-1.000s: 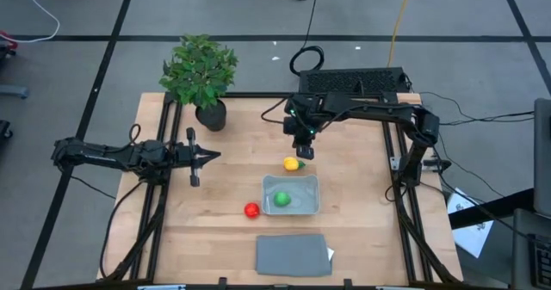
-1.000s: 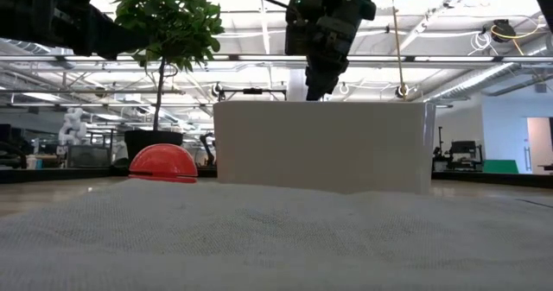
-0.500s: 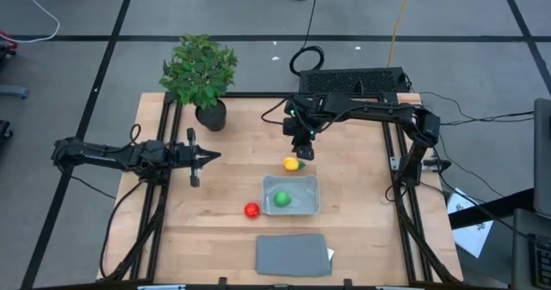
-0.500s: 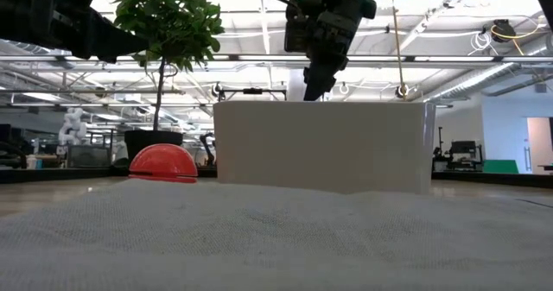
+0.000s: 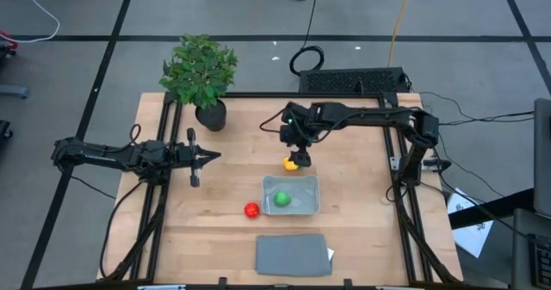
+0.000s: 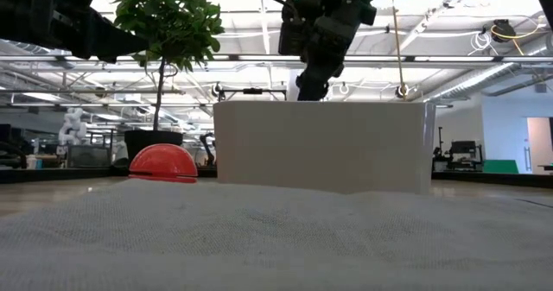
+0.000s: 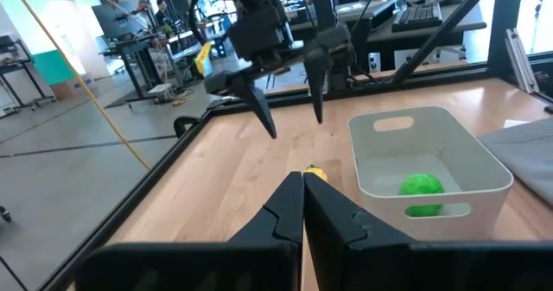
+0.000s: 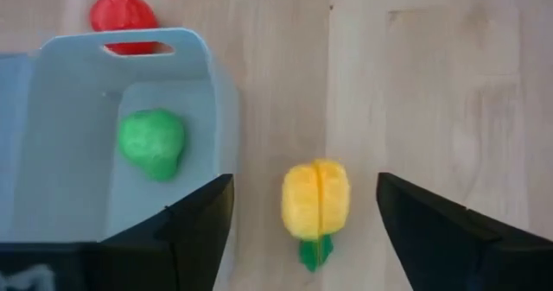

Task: Pick and placing Produce into tupperware
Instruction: Put the yellow pineapple into the gray bin

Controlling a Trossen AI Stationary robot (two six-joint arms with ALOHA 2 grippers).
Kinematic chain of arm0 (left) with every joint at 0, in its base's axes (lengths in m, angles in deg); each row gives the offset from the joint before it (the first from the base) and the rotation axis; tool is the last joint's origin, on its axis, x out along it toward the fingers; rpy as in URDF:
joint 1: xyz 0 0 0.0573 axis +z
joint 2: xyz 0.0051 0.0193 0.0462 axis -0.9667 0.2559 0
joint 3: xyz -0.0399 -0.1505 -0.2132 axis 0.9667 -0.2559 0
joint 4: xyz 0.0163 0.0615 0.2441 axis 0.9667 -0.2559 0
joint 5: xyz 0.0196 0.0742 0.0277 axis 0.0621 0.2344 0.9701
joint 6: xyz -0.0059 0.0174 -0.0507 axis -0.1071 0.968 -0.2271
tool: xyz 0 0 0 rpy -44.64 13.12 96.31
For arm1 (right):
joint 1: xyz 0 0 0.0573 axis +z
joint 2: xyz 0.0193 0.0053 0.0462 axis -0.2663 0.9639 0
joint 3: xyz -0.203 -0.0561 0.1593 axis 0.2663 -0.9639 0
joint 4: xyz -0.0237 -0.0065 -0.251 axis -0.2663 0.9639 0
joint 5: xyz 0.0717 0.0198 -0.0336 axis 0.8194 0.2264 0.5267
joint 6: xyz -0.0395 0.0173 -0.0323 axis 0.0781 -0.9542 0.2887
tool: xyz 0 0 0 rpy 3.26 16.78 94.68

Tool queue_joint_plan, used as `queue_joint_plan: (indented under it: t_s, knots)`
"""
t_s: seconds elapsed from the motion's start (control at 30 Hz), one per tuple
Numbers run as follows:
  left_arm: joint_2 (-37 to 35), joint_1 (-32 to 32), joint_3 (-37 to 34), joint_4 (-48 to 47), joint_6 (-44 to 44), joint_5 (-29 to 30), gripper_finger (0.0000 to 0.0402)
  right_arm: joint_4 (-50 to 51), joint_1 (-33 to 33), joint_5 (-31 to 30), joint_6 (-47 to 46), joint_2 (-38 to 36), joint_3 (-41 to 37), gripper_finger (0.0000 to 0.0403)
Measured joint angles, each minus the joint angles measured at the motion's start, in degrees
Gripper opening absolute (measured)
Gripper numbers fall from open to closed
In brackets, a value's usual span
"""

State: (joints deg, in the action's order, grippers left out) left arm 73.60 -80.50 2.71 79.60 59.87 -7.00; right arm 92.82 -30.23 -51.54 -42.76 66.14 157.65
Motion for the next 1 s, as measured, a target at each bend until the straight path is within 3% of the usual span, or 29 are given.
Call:
queue_joint_plan:
  t_s: [0.47,1.0]
  knots:
    - [0.0,0.0,0.0,-2.5,-0.7,0.0,0.0015,-7.3,0.3,-0.7,6.9,0.1,-8.4,0.0324]
    - [0.0,0.0,0.0,-2.5,-0.4,-0.1,0.0015,-10.9,-0.9,-0.4,7.6,0.1,-10.4,0.0353]
